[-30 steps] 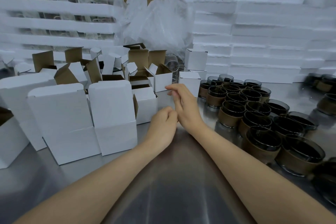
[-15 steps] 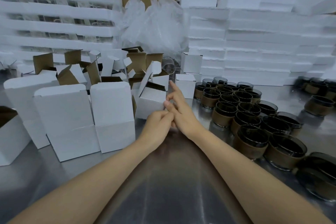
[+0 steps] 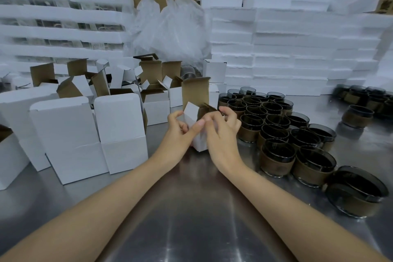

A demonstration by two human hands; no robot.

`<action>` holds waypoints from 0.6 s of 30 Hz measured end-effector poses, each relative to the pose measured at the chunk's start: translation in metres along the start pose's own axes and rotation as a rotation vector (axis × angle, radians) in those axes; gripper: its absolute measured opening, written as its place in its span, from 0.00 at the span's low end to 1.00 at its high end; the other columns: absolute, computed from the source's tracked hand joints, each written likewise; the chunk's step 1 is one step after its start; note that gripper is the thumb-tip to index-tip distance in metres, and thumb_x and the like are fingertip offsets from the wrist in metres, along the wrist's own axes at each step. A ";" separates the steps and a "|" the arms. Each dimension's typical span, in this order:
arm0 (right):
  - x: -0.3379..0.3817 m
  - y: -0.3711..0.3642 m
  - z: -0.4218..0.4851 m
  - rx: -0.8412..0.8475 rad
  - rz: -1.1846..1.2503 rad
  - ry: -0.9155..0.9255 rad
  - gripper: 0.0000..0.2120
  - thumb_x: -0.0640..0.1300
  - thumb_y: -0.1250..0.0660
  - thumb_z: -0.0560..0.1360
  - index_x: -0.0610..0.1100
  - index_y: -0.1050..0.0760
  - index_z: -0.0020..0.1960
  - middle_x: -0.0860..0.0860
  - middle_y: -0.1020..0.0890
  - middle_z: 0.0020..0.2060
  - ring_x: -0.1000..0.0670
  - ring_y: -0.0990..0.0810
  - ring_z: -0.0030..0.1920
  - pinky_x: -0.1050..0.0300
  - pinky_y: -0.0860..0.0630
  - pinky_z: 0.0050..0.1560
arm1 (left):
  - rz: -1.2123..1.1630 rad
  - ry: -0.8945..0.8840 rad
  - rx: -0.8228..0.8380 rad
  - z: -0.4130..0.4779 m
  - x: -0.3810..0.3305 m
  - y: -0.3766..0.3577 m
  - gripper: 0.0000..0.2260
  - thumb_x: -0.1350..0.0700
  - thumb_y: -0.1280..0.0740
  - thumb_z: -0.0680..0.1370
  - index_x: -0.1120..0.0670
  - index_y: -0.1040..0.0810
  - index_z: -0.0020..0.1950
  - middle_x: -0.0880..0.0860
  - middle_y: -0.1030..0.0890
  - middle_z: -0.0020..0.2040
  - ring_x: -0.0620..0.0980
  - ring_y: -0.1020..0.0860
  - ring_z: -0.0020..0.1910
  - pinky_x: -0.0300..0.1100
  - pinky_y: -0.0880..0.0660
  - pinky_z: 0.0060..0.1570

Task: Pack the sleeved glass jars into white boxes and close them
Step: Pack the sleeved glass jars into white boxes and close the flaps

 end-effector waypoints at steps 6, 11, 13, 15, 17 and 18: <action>0.003 0.015 0.004 -0.064 0.037 0.012 0.13 0.40 0.41 0.79 0.51 0.22 0.57 0.56 0.28 0.54 0.55 0.33 0.57 0.73 0.37 0.57 | -0.006 0.056 -0.065 0.001 0.004 0.007 0.38 0.31 0.36 0.65 0.47 0.38 0.70 0.53 0.27 0.40 0.56 0.22 0.46 0.58 0.23 0.52; -0.003 0.014 0.009 -0.040 0.094 -0.052 0.22 0.39 0.39 0.78 0.49 0.33 0.71 0.53 0.32 0.56 0.69 0.29 0.48 0.78 0.35 0.49 | -0.005 0.041 -0.141 0.003 0.011 0.013 0.24 0.42 0.38 0.78 0.50 0.38 0.71 0.53 0.25 0.40 0.51 0.23 0.41 0.52 0.22 0.51; -0.010 0.013 0.011 -0.019 0.076 -0.108 0.27 0.41 0.38 0.78 0.47 0.40 0.76 0.53 0.33 0.58 0.66 0.29 0.46 0.74 0.35 0.48 | -0.005 0.044 -0.161 0.003 0.013 0.016 0.22 0.47 0.41 0.81 0.48 0.43 0.73 0.52 0.25 0.37 0.47 0.25 0.37 0.37 0.23 0.41; -0.017 0.011 0.011 0.003 0.074 -0.188 0.31 0.44 0.38 0.78 0.45 0.45 0.77 0.52 0.35 0.63 0.61 0.29 0.48 0.67 0.36 0.55 | -0.010 0.050 -0.171 0.004 0.014 0.017 0.24 0.50 0.44 0.81 0.43 0.50 0.75 0.51 0.26 0.35 0.46 0.26 0.34 0.30 0.28 0.31; -0.022 0.010 0.012 0.029 0.057 -0.236 0.31 0.47 0.38 0.78 0.43 0.44 0.77 0.52 0.37 0.62 0.59 0.32 0.52 0.65 0.39 0.58 | -0.028 0.047 -0.158 0.005 0.013 0.017 0.24 0.51 0.47 0.82 0.38 0.51 0.75 0.51 0.25 0.36 0.46 0.27 0.34 0.34 0.28 0.33; -0.025 0.009 0.012 0.039 0.050 -0.248 0.28 0.48 0.38 0.78 0.43 0.41 0.75 0.53 0.38 0.60 0.59 0.31 0.51 0.65 0.39 0.58 | -0.026 0.045 -0.148 0.007 0.013 0.016 0.22 0.51 0.47 0.82 0.39 0.48 0.75 0.50 0.25 0.37 0.46 0.26 0.35 0.36 0.27 0.35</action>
Point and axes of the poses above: each hand's wrist, its own z-axis towards the middle knuckle, its own y-axis out of the back of the hand, x = y × z, the point moved 9 cm from there along z, towards the middle knuckle
